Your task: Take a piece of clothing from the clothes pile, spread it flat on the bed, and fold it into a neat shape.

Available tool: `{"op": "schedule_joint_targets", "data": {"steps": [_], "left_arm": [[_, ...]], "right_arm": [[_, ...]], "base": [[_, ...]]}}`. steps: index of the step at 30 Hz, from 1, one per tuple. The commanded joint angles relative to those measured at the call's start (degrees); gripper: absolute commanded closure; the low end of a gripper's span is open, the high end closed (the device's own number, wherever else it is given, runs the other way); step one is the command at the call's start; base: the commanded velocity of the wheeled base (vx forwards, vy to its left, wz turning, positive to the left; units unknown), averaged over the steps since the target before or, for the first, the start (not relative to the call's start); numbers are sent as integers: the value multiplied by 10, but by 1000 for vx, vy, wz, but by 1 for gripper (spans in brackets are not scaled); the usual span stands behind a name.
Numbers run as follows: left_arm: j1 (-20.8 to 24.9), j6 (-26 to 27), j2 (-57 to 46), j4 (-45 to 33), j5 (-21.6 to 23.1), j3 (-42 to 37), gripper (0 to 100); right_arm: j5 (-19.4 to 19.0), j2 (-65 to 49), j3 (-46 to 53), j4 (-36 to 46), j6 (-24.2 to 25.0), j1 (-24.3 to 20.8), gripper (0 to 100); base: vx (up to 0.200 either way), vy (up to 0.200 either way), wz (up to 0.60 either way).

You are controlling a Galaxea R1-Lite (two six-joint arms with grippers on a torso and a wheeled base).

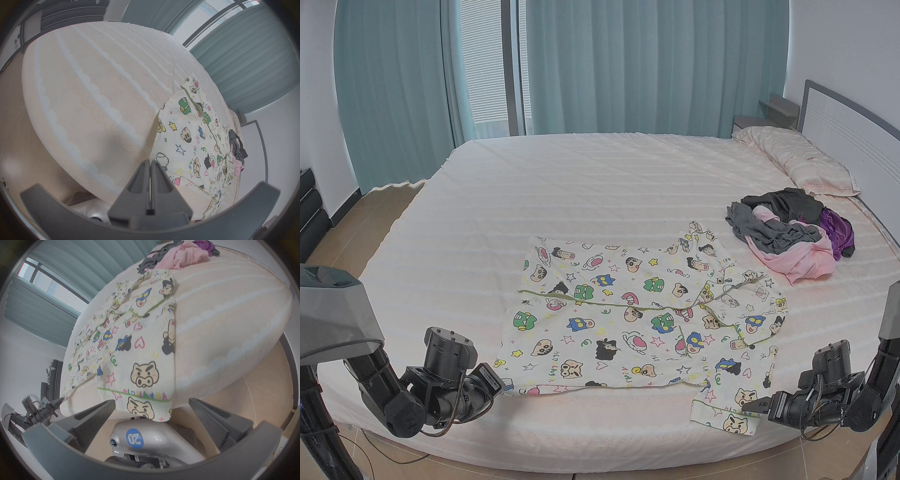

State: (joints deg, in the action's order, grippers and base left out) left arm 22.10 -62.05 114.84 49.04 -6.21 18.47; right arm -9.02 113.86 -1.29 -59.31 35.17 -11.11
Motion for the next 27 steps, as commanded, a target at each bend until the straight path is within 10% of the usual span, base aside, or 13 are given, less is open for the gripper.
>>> {"op": "schedule_joint_targets", "data": {"steps": [1,17,18,27], "left_arm": [[-7,2,-7,0,0,1,100],[-6,3,-6,1,1,0,100],[-6,3,-6,1,2,0,100],[-6,3,-6,1,3,0,100]], "right_arm": [[-6,36,0,-2,3,-10,0],[-23,84,-5,-5,3,-32,0],[-23,85,-6,-9,4,-32,100],[-21,139,4,-91,18,-30,100]], "base": [[0,0,0],[0,0,0],[0,0,0],[0,0,0]]}}
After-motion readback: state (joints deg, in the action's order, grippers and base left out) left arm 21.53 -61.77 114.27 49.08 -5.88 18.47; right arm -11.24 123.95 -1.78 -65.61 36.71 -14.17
